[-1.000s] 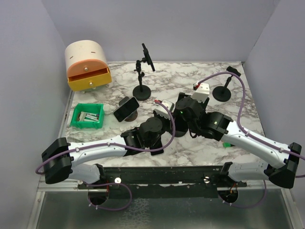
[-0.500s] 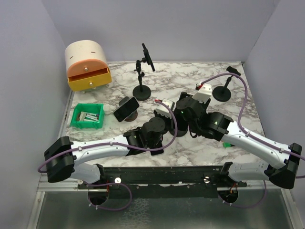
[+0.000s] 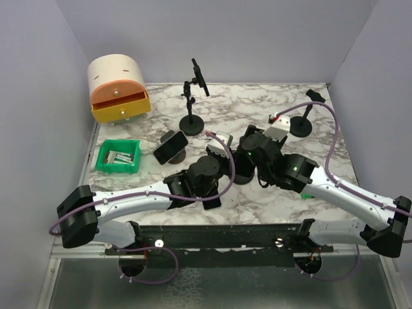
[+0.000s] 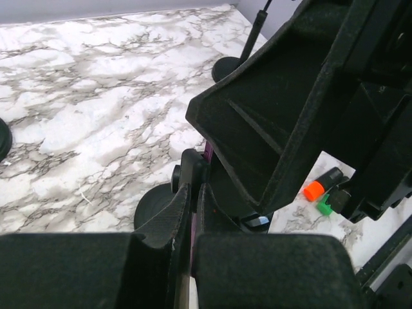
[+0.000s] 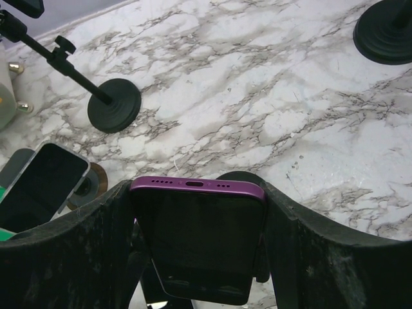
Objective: Remove the phone from the phone stand
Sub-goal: Adjust the phone stand with the phone at the center of the board.
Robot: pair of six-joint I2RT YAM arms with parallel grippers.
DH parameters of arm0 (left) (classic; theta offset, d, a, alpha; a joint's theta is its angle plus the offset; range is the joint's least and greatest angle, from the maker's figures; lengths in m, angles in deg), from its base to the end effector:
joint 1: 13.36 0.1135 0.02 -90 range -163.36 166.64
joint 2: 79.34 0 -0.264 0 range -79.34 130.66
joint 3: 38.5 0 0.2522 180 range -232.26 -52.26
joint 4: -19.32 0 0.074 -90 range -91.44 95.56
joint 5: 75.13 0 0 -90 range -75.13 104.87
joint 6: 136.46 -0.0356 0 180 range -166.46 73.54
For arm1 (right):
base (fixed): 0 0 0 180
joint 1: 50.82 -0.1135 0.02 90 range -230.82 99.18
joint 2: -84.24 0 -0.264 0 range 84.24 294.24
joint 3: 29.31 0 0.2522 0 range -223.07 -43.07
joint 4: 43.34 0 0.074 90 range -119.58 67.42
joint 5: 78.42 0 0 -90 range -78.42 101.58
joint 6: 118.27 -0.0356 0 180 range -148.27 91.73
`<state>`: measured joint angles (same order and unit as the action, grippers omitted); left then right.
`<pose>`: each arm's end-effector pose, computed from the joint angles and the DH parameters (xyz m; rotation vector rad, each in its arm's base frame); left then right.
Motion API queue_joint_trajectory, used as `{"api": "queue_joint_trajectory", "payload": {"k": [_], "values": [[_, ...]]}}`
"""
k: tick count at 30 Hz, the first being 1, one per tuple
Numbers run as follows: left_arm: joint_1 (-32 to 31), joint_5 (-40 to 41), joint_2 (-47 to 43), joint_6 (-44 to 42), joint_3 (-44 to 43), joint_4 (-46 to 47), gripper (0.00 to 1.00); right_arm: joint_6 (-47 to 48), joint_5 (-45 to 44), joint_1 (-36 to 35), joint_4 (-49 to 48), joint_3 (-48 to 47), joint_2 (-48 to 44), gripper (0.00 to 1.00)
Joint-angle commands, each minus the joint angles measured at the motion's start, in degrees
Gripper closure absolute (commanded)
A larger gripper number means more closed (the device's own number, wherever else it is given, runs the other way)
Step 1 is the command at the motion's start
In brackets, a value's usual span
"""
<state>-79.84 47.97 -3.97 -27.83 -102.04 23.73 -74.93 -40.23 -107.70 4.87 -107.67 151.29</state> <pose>0.1388 -0.2702 0.3038 0.2776 1.6955 -0.6235 0.1552 0.1867 0.3484 0.2900 1.9335 0.1747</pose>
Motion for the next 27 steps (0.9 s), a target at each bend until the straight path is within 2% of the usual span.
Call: {"api": "queue_joint_trajectory", "payload": {"k": [1,2,7,11,14,17,22,27], "values": [[4.9,-2.0,-1.6,-1.7,2.2,-0.6,0.97,2.3,3.2,-0.6,9.5,1.9,-1.1,1.00],[4.9,-3.9,-1.8,-1.7,2.4,-0.1,0.91,2.3,3.3,-0.5,9.2,1.6,-1.0,1.00],[4.9,-12.3,-4.3,-2.6,3.0,1.2,0.49,2.9,4.0,-0.5,8.2,0.0,-0.7,1.00],[5.5,-19.6,-7.5,-3.6,5.2,2.1,0.28,3.5,5.3,-0.6,8.0,-0.5,-1.5,1.00],[9.0,-30.3,-9.6,-2.3,8.3,4.6,0.22,6.1,7.6,-0.5,6.5,0.2,-3.1,1.00],[13.2,-44.1,-10.1,0.5,11.2,9.6,0.22,8.6,10.7,-0.5,4.4,1.7,-5.3,1.00],[15.7,-54.7,-5.7,4.1,9.8,12.2,0.26,11.3,13.9,-0.5,1.7,3.3,-7.8,1.00],[19.1,-64.3,-1.9,11.3,10.0,21.1,0.32,14.0,16.6,-0.5,-0.8,4.3,-9.9,1.00]]}}
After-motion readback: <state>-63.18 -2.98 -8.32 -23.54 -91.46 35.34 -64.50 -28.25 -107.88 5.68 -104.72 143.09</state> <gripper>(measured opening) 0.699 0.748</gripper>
